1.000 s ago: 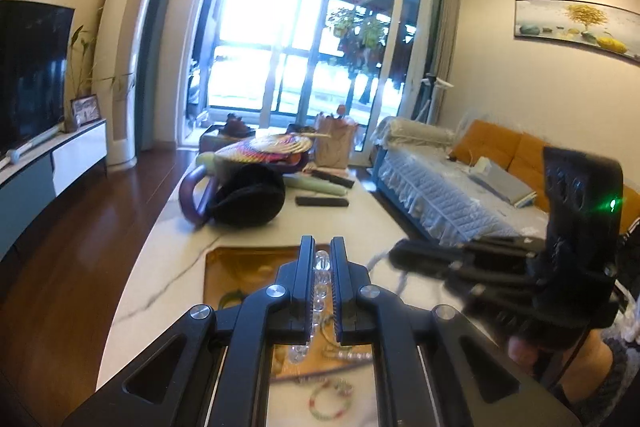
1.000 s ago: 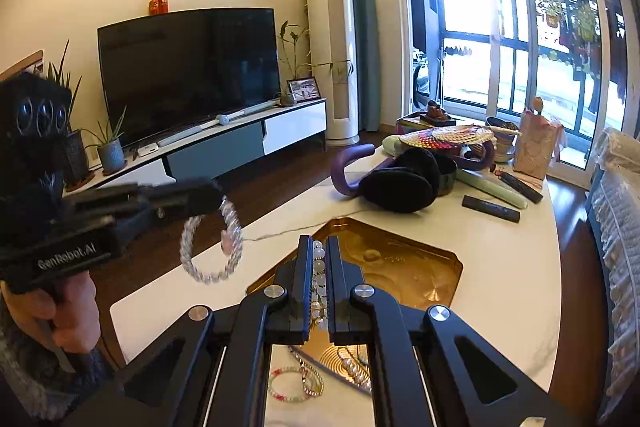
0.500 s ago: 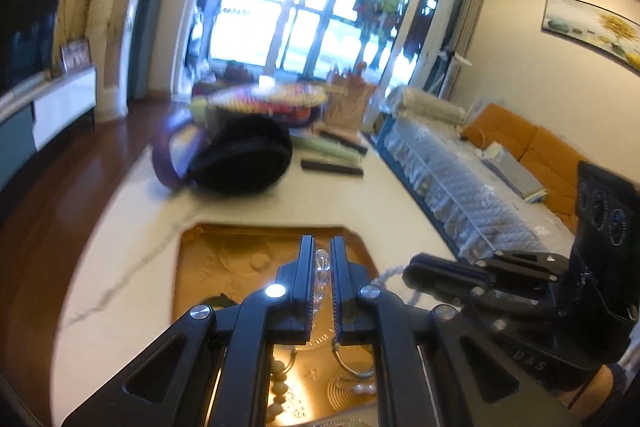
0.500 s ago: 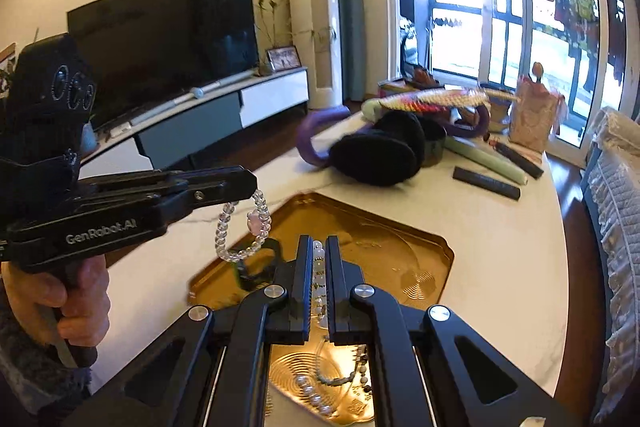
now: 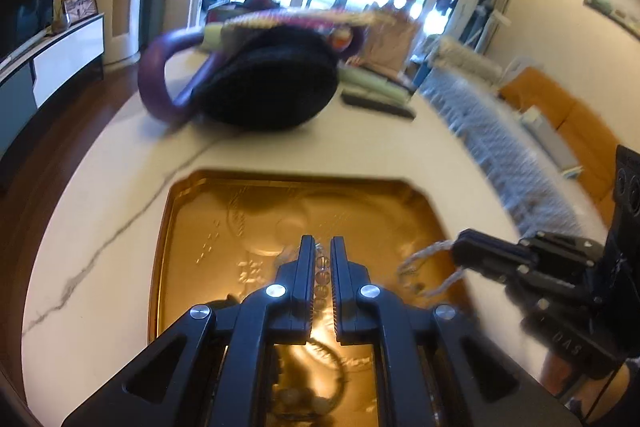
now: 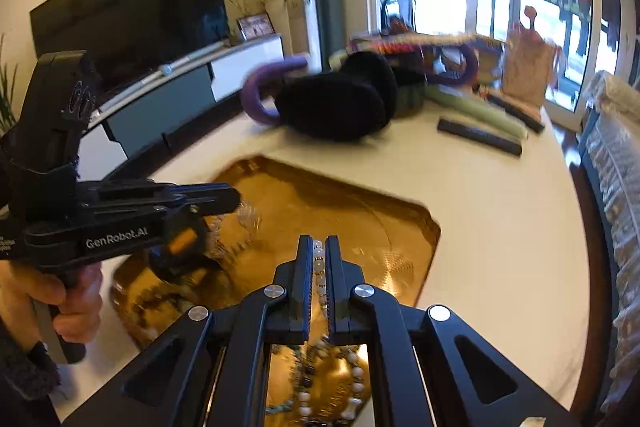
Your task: Organize jewelry
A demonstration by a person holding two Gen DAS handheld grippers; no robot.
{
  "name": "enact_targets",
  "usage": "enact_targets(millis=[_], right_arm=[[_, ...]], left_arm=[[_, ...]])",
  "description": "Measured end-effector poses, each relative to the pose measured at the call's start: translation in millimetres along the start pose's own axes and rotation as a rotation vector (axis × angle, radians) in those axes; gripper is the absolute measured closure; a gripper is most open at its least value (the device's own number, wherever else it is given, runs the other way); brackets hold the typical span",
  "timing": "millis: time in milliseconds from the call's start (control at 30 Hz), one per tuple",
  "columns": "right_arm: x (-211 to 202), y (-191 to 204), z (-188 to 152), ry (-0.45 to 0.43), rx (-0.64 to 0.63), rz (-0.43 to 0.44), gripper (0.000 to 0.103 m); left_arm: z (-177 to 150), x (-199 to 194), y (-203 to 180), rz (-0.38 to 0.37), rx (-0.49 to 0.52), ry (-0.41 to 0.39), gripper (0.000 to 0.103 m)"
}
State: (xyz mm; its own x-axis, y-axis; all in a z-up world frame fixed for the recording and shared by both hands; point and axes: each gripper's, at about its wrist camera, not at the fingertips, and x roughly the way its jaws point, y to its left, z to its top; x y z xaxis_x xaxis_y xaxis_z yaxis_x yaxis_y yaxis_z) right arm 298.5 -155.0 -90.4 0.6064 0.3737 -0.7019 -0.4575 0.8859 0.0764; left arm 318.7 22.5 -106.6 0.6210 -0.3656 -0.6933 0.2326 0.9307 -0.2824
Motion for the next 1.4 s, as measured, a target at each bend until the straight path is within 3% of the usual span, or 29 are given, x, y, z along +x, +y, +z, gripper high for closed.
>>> enact_targets(millis=[133, 300, 333, 367, 400, 433, 467, 500, 567, 700, 867, 900, 1033, 1133, 1267, 1300, 1400], right_arm=[[14.8, -13.1, -9.3, 0.054, 0.030, -0.004, 0.098], [23.4, -18.5, -14.6, 0.090, 0.056, -0.003, 0.097], [21.7, -19.7, -15.3, 0.084, 0.073, 0.009, 0.092], [20.0, -21.2, -15.7, 0.082, 0.087, 0.016, 0.080], [17.3, -21.4, -16.3, 0.078, 0.097, 0.017, 0.062], [13.0, -20.5, -16.0, 0.068, 0.101, 0.014, 0.056], [8.6, -18.5, -16.0, 0.057, 0.101, 0.013, 0.051], [2.2, -15.9, -16.3, 0.046, 0.101, 0.012, 0.051], [-6.1, -10.6, -16.6, 0.037, 0.099, 0.014, 0.051], [-29.2, 5.6, -21.0, 0.015, 0.097, 0.045, 0.051], [-62.4, 40.7, -33.3, -0.014, 0.049, 0.113, 0.051], [-65.8, 49.7, -36.5, 0.000, 0.030, 0.131, 0.055], [-78.9, 77.9, -54.9, 0.038, -0.028, 0.147, 0.059], [-82.7, 91.3, -77.1, 0.094, -0.038, 0.163, 0.071], [-82.9, 105.3, -102.1, 0.148, -0.080, 0.155, 0.091], [-81.6, 107.9, -105.5, 0.156, -0.084, 0.159, 0.091], [-76.7, 110.7, -106.9, 0.151, -0.098, 0.137, 0.091]], left_arm=[[-5.6, 12.2, -0.9, 0.026, 0.017, 0.043, 0.095], [-9.5, 9.6, -5.3, 0.021, 0.039, 0.038, 0.095], [-9.2, 8.0, -7.5, 0.029, 0.048, 0.034, 0.095], [-10.4, 4.9, -9.2, 0.050, 0.050, 0.029, 0.092], [-11.7, 2.1, -9.8, 0.054, 0.042, 0.029, 0.088], [-13.9, -1.2, -10.5, 0.046, 0.032, 0.035, 0.083], [-14.0, -2.7, -11.5, 0.043, 0.027, 0.041, 0.070], [-16.7, -7.9, -13.2, 0.047, 0.020, 0.041, 0.055], [-21.4, -20.6, -17.0, 0.062, 0.021, 0.020, 0.039], [-33.9, -49.3, -22.8, 0.066, 0.004, -0.015, 0.025], [-60.4, -80.3, -21.4, -0.004, -0.091, 0.006, 0.025], [-67.1, -86.6, -21.7, 0.003, -0.099, 0.011, 0.025], [-91.2, -109.3, -22.4, 0.008, -0.058, 0.015, 0.025], [-106.4, -120.6, -25.6, 0.014, -0.008, 0.022, 0.028], [-127.1, -123.3, -28.1, 0.033, 0.034, 0.042, 0.042], [-131.8, -120.1, -28.5, 0.018, 0.039, 0.065, 0.050], [-141.2, -109.2, -33.2, 0.007, 0.069, 0.111, 0.061]])
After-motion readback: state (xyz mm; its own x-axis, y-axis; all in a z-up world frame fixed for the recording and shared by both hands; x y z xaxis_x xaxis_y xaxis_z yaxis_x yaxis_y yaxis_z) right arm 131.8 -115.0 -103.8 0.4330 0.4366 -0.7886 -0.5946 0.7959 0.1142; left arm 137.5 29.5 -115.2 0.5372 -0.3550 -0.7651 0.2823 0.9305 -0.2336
